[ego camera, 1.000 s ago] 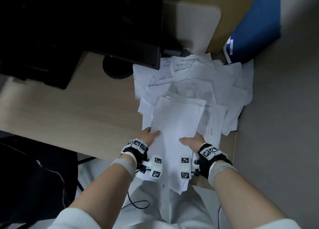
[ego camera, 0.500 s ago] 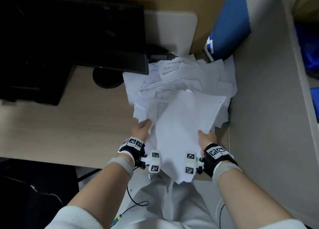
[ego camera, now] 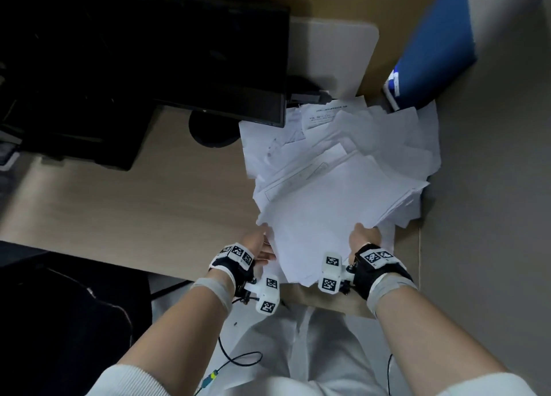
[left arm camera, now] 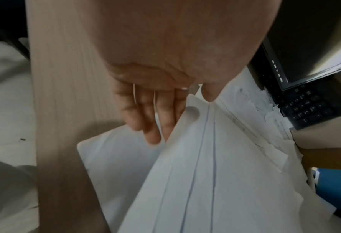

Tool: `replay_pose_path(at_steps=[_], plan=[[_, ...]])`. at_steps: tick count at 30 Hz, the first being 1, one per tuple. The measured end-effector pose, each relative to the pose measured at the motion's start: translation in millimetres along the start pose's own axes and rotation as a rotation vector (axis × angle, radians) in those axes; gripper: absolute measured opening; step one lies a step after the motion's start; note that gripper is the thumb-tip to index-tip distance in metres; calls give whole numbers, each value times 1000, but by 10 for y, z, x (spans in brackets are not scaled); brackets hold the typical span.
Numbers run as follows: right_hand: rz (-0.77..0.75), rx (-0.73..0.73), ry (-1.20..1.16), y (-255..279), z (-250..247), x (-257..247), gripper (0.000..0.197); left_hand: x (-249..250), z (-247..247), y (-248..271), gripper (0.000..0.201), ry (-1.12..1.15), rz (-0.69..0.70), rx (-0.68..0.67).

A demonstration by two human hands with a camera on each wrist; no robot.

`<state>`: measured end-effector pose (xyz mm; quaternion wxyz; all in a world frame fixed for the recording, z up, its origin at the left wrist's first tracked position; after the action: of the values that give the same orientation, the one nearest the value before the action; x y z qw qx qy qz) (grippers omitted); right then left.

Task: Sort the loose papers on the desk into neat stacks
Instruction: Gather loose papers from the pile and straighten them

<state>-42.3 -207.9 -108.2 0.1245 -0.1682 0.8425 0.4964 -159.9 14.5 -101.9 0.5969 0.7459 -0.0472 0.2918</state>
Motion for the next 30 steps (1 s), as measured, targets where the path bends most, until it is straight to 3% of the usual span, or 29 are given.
replay_pose_path(at_steps=[5, 6, 8, 10, 13, 17, 21, 24, 27, 30], plan=[[10, -9, 56, -77, 75, 31, 49, 271, -225, -172, 25, -139, 194, 216], [15, -31, 72, -120, 86, 36, 50, 324, -196, -205, 29, -152, 235, 215], [45, -76, 129, -130, 92, -6, 48, 419, -116, -346, 60, -165, 308, 223], [93, -78, 141, -182, 76, -22, 45, 563, 29, -404, 77, -172, 333, 171], [98, -100, 214, -154, 51, -112, 69, 900, 213, -288, 78, -221, 331, 171], [147, -169, 271, -279, 57, -141, 81, 1219, 337, -283, 69, -370, 360, 211], [188, -209, 262, -279, 37, -290, 63, 1492, 410, -505, 54, -436, 348, 190], [196, -223, 271, -308, 91, -356, 56, 1665, 494, -690, 63, -497, 326, 142], [204, -214, 270, -315, 157, -402, 54, 1695, 574, -930, 84, -540, 204, 29], [212, -197, 238, -299, 251, -473, 50, 1734, 551, -1118, 92, -742, 162, 33]])
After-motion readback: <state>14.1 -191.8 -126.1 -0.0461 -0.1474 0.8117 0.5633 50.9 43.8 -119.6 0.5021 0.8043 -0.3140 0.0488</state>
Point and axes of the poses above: each hand's wrist, its own y-axis away from the middle knuckle, its own z-axis out of the palm, x = y × z, the point moved 3 cm from there along -y, towards the middle knuckle, and after that the axes turned 7 degrees about z, right-handed, at the moved point
